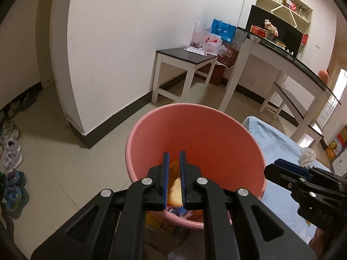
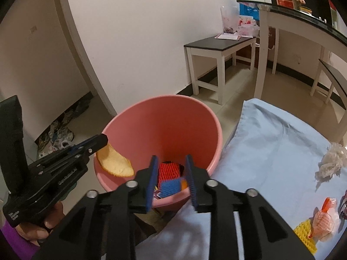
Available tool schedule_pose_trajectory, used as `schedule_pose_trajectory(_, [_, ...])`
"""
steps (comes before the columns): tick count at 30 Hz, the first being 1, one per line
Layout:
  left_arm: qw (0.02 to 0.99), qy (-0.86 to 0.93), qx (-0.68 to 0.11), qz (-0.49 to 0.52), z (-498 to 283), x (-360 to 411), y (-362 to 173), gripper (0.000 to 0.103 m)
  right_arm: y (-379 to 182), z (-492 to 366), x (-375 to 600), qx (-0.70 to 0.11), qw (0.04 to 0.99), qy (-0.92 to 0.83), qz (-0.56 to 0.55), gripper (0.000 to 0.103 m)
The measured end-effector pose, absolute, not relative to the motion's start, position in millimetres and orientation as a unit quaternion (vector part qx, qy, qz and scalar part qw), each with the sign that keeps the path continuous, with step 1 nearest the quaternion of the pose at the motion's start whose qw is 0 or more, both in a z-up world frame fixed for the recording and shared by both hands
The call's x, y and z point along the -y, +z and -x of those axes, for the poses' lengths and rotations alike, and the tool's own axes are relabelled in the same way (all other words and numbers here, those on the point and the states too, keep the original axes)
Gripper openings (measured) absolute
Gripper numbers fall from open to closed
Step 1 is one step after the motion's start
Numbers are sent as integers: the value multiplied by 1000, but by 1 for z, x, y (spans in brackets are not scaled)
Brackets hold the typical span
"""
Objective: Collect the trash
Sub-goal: 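Open both tools above the bucket to drop the peels, then move both tools back to the table toward the bag and yellow net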
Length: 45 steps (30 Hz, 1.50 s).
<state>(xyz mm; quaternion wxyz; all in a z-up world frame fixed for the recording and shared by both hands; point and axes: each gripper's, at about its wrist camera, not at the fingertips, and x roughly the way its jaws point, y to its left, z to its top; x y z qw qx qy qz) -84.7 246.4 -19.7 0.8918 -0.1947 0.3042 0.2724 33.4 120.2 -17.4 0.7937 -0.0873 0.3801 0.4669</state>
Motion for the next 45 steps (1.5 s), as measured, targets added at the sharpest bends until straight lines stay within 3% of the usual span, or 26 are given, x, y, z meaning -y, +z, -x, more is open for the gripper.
schedule_pose_trajectory(4, [891,277,-304,193,85,-246,-18,10,-14,-30,-117,-372,796,469,86,35])
schedule_pose_trajectory(6, [891,278,-304,192,85,-245,-16,19,-12,-28,-114,-369,798,470,84,37])
schedule_pose_trajectory(8, [892,281,-299,189,86,-244,-15,35,-9,-26,-110,-366,800,469,81,38])
schedule_pose_trajectory(29, [913,249,-290,140,81,-193,12,36,9,-24,-24,-353,828,433,36,45])
schedule_pose_trajectory(45, [928,172,-310,111,52,-125,5,36,-7,-36,103,-346,885,312,21,47])
